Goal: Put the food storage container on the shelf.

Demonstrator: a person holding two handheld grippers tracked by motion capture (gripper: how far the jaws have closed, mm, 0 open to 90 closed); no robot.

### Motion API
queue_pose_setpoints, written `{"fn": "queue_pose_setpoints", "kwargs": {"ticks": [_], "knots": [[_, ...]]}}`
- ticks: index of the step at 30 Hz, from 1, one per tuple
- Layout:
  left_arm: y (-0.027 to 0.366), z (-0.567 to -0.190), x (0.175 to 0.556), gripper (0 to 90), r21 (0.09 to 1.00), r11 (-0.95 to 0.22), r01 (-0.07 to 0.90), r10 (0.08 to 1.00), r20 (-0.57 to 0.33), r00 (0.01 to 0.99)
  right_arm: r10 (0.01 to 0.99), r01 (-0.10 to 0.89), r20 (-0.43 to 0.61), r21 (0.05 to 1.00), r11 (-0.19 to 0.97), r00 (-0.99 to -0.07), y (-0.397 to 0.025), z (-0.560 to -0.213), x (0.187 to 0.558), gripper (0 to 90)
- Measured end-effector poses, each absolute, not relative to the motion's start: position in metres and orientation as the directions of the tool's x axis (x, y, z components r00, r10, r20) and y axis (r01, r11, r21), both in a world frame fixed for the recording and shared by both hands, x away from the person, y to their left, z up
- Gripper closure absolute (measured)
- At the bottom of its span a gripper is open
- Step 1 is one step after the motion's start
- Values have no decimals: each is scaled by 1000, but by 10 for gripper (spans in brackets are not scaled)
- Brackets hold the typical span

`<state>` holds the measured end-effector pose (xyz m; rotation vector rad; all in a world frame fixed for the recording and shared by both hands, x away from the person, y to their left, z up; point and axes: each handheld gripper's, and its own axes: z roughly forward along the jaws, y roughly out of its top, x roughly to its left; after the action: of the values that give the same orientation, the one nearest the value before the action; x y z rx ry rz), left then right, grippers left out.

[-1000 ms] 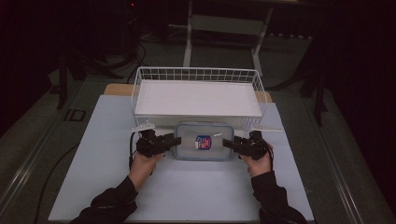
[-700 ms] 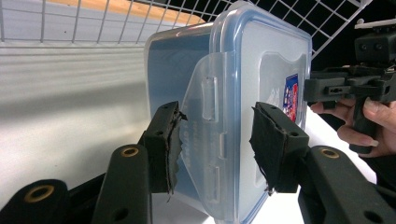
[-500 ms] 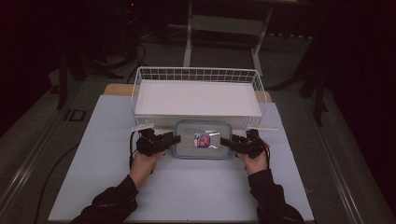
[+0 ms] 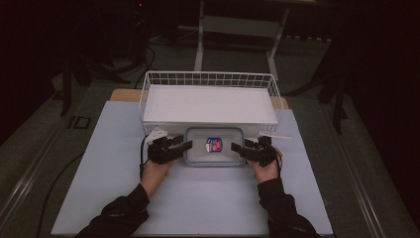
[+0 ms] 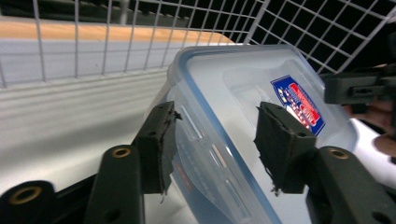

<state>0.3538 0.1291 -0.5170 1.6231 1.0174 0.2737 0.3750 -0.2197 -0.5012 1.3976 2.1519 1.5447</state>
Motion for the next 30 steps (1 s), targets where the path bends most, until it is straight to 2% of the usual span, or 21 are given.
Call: {"fn": "queue_pose_setpoints", "kwargs": {"ticks": [5, 15, 16, 20, 23, 28, 30], "knots": [[126, -515, 355, 446, 887, 24, 462, 776, -308, 550, 754, 605, 396, 796, 2, -523, -219, -501, 379, 312], [129, -509, 355, 390, 881, 25, 473, 783, -311, 538, 776, 607, 377, 794, 11, -506, -217, -497, 379, 318], [132, -507, 354, 387, 889, 3, 458, 778, -290, 558, 777, 612, 379, 791, 9, -502, -217, -497, 378, 318], [136, -502, 346, 363, 872, 29, 488, 759, -337, 558, 788, 587, 338, 809, 37, -514, -219, -494, 371, 321], [139, -499, 339, 348, 878, 0, 479, 747, -318, 583, 790, 578, 331, 815, 35, -515, -223, -489, 362, 337], [144, -488, 322, 283, 891, -10, 454, 714, -311, 627, 780, 555, 307, 830, 61, -545, -224, -479, 348, 351], [144, -483, 315, 220, 890, -18, 455, 684, -321, 655, 770, 542, 299, 837, 71, -563, -222, -475, 340, 361]]}}
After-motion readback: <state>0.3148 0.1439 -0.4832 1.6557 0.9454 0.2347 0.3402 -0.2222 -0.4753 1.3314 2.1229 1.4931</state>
